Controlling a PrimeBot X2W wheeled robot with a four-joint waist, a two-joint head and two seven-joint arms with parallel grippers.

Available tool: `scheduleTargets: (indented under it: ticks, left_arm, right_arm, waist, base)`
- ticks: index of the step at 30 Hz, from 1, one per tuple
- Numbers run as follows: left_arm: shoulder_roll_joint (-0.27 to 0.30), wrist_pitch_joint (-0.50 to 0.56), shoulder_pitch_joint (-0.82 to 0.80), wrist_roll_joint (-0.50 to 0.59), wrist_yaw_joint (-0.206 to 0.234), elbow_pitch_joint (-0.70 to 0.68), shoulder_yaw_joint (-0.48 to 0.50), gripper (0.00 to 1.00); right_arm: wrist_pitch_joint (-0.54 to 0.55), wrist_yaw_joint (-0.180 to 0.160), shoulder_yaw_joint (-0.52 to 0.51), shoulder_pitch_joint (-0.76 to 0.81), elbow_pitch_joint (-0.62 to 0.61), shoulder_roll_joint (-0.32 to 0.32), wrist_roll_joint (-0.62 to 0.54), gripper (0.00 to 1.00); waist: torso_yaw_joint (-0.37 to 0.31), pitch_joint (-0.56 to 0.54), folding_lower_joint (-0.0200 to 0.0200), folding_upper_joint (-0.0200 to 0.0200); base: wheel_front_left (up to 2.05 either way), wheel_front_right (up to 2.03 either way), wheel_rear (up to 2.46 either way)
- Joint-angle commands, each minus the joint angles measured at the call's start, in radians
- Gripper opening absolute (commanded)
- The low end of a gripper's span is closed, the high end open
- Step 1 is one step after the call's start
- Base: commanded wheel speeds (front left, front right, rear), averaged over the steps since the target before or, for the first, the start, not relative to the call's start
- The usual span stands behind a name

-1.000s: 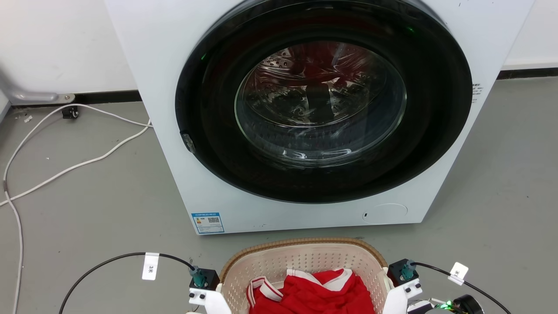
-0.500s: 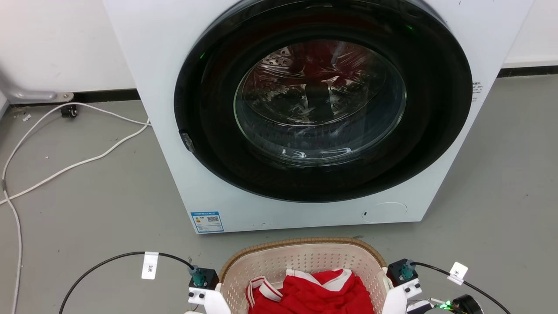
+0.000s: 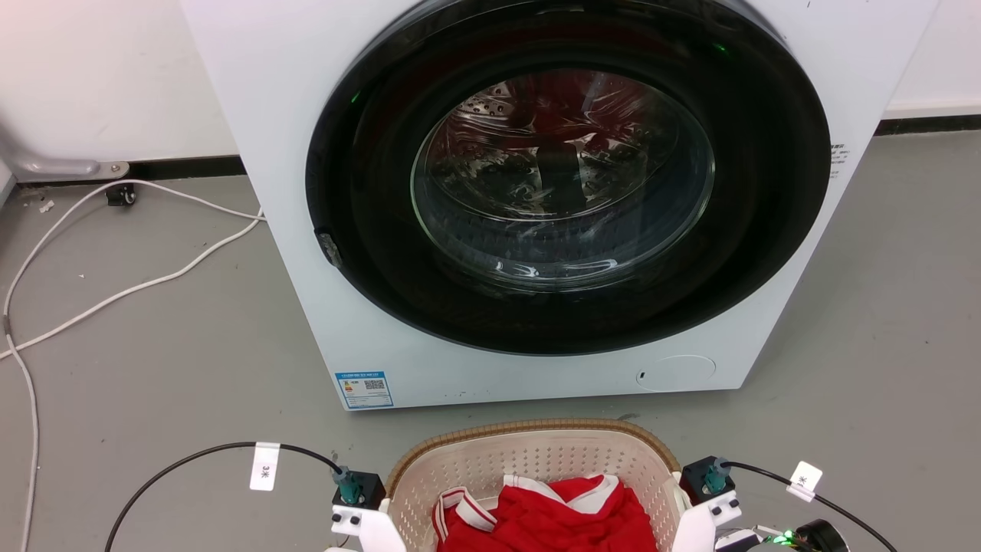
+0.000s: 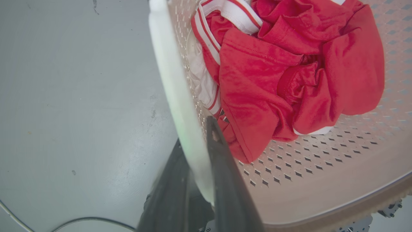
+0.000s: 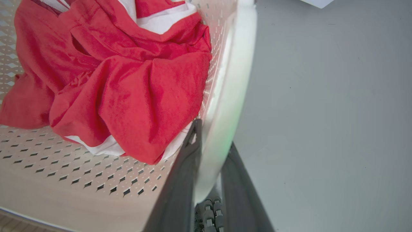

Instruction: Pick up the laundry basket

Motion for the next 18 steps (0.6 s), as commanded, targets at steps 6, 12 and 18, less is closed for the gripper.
scheduleTargets:
  ticks: [6,12,18]
  left_arm:
    - [-0.015,-0.002,-0.018,-0.017,-0.004,-0.006,-0.018,0.0]
    - [-0.013,0.003,-0.017,-0.031,-0.004,-0.005,-0.029,0.0]
    - [-0.013,0.01,-0.018,-0.044,-0.004,-0.005,-0.038,0.0]
  right_arm:
    - [-0.001,0.012,0.016,-0.018,-0.01,0.017,0.008,0.0]
    - [0.005,0.012,0.024,-0.017,-0.01,0.015,0.015,0.0]
    - [0.01,0.012,0.031,-0.017,-0.01,0.013,0.023,0.0]
  waist:
    - [-0.001,0.001,0.0,-0.0001]
    - [-0.002,0.0,0.0,-0.0001]
    - [-0.002,-0.001,0.0,-0.0001]
  base:
    - [0.0,0.0,0.0]
    - [0.0,0.0,0.0]
    - [0.0,0.0,0.0]
